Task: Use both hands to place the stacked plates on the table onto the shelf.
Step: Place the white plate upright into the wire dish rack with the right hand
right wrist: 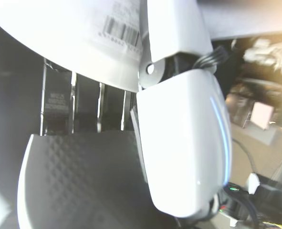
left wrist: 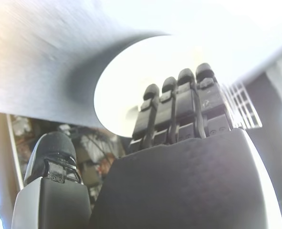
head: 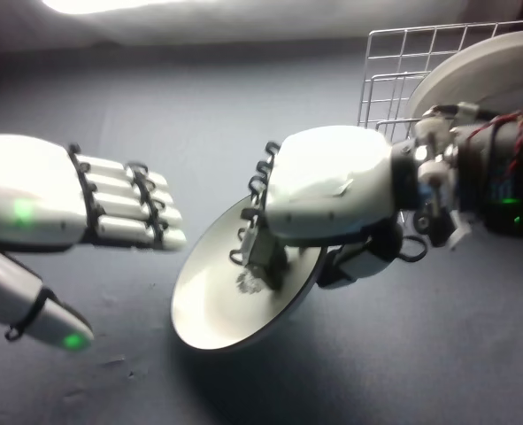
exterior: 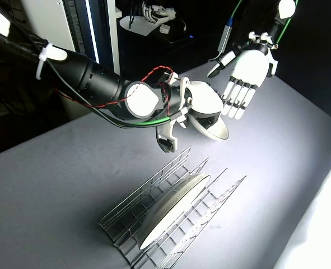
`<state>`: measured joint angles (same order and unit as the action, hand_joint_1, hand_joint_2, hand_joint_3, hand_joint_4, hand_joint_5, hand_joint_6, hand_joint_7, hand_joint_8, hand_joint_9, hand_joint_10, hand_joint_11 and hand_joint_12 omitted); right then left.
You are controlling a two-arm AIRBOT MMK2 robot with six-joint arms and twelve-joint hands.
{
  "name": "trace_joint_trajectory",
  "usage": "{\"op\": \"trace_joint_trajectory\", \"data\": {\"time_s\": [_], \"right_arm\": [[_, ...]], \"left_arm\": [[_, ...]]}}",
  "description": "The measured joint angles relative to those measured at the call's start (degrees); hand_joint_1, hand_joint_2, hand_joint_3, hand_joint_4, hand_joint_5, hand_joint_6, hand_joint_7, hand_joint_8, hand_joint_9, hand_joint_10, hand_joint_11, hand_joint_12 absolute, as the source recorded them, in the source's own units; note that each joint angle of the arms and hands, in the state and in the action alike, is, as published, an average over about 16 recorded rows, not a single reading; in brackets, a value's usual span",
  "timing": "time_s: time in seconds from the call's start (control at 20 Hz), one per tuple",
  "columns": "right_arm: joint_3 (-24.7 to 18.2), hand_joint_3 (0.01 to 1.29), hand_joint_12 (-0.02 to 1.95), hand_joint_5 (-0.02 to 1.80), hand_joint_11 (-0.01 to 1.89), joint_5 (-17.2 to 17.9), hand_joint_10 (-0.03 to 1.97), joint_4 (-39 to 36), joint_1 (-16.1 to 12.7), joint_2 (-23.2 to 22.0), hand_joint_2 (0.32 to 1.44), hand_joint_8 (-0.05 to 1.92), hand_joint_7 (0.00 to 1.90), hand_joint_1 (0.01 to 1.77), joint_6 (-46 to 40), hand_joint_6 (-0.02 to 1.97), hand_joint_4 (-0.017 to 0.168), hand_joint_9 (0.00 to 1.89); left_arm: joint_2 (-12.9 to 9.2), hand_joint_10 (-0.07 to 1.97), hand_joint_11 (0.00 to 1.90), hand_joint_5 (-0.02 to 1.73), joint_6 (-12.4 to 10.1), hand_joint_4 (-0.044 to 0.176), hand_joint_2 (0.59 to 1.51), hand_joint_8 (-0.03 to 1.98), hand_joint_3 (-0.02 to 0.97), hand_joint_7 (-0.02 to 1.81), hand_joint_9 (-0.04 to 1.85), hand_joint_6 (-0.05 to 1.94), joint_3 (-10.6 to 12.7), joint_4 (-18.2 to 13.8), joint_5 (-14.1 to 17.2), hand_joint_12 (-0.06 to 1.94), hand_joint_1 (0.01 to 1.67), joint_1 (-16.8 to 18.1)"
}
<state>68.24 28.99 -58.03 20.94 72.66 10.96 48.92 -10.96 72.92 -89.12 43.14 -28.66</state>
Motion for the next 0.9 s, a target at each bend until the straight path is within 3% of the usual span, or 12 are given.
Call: {"op": "trace_joint_trajectory", "data": {"time_s": [0.4,0.9], "right_arm": [[-6.8,0.01,1.02,1.04,0.95,-0.5,0.96,11.5,-1.8,-6.4,0.94,0.57,1.14,1.42,0.2,0.74,-0.004,1.07],[-13.1,0.01,0.99,1.04,0.96,-1.6,0.89,24.9,-4.5,-12.7,0.97,0.55,1.19,1.41,0.1,0.71,-0.005,1.09]], "left_arm": [[-2.4,0.01,0.02,0.07,-0.7,-0.002,1.13,0.0,0.021,0.05,0.02,0.02,2.0,0.0,2.1,0.0,0.01,4.2],[-3.3,0.01,0.02,0.05,-1.3,-0.001,1.131,0.0,0.021,0.04,0.02,0.02,4.4,-0.2,3.5,0.0,0.02,5.5]]}}
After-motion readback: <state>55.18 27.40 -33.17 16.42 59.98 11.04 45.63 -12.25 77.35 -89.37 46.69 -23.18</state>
